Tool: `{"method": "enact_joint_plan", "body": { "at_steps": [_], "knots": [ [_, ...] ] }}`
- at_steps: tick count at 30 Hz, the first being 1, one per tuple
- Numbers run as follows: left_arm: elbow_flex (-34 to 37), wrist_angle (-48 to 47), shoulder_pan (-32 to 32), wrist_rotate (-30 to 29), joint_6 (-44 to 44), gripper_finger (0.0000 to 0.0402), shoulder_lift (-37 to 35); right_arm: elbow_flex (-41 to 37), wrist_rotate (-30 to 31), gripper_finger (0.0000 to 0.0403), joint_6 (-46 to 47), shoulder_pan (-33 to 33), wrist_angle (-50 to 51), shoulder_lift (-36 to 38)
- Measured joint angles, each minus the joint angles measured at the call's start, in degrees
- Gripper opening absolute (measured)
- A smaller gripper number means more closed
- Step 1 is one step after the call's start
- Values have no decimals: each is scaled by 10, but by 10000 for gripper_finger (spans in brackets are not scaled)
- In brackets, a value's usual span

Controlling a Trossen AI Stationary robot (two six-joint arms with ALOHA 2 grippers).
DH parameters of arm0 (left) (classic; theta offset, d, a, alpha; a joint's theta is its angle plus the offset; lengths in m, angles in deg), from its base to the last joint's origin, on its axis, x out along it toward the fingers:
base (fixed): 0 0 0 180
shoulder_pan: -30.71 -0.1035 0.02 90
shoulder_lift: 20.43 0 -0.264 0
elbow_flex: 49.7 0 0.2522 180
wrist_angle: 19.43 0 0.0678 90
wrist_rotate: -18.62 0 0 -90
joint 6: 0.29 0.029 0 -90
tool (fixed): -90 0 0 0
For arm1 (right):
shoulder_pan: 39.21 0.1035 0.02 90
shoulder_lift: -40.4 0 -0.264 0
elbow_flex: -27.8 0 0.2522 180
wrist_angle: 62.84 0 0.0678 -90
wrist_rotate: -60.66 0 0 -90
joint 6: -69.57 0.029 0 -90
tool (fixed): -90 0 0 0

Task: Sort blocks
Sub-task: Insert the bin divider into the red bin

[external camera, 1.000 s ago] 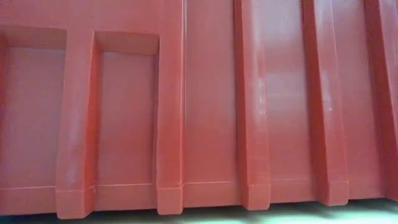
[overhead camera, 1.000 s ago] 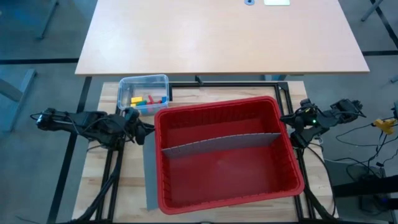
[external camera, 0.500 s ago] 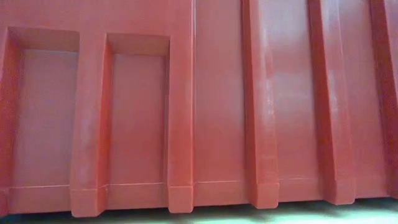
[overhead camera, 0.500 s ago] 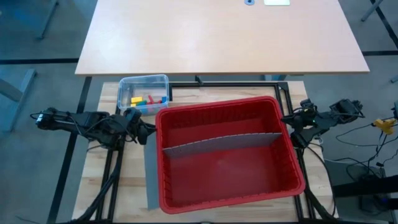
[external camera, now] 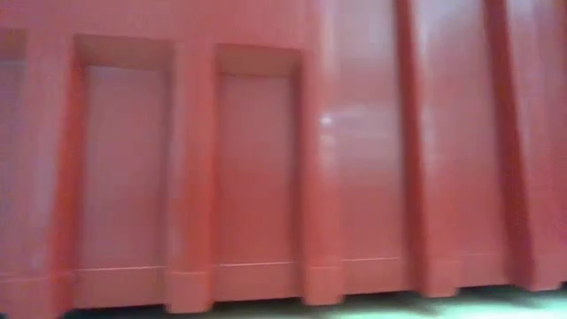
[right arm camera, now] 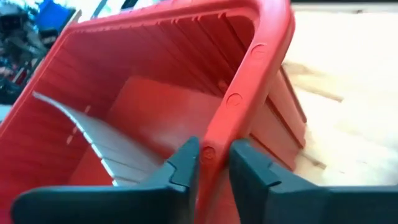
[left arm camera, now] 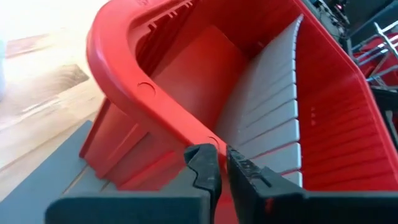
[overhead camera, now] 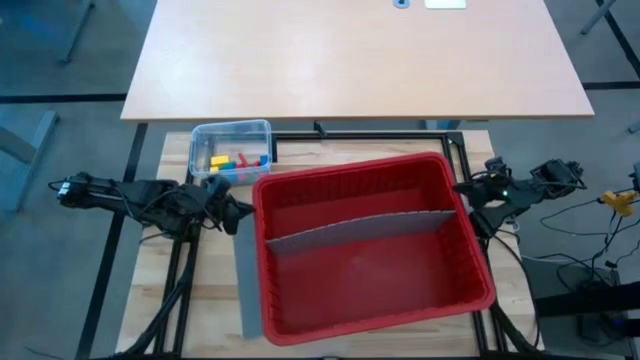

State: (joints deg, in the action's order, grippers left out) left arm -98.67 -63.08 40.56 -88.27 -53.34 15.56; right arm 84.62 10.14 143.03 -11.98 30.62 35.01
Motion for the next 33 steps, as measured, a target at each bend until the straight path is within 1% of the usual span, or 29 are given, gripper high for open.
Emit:
{"method": "enact_joint_plan", "body": {
  "at_steps": [2, 4, 7, 11, 15, 19, 22, 24, 28, 31, 33],
  "knots": [
    [0, 8, 0, 10, 0, 4, 6, 0, 20, 18, 0, 0, 2, 0],
    [0, 18, 0, 25, 0, 2, 12, 0, 39, 5, 3, 0, 0, 0],
    [0, 36, 0, 57, -1, 1, 23, 0, 59, 6, 8, 0, -22, 0],
    [1, 61, 0, 102, 9, 0, 41, 0, 73, 7, 2, 0, -25, 0],
    [1, 68, 0, 105, 29, 0, 49, 0, 73, 7, -14, 0, -33, 0],
    [0, 55, 1, 75, 48, 0, 31, 5, 72, 8, -27, 0, -45, 0],
    [-5, 34, 0, 37, 64, 0, 9, 19, 72, 8, -66, 0, -74, 0],
    [-13, 24, 0, 12, 73, 0, -8, 30, 73, 5, -116, 0, -106, 0],
    [-19, 19, 0, -42, 102, 0, -35, 47, 70, 1, -260, 0, -202, -2],
    [-22, 21, 0, -79, 122, 0, -46, 52, 32, 0, -359, 0, -248, -19],
    [-23, 23, 0, -98, 134, 0, -51, 54, 9, 0, -373, 0, -246, -39]
  ]
}}
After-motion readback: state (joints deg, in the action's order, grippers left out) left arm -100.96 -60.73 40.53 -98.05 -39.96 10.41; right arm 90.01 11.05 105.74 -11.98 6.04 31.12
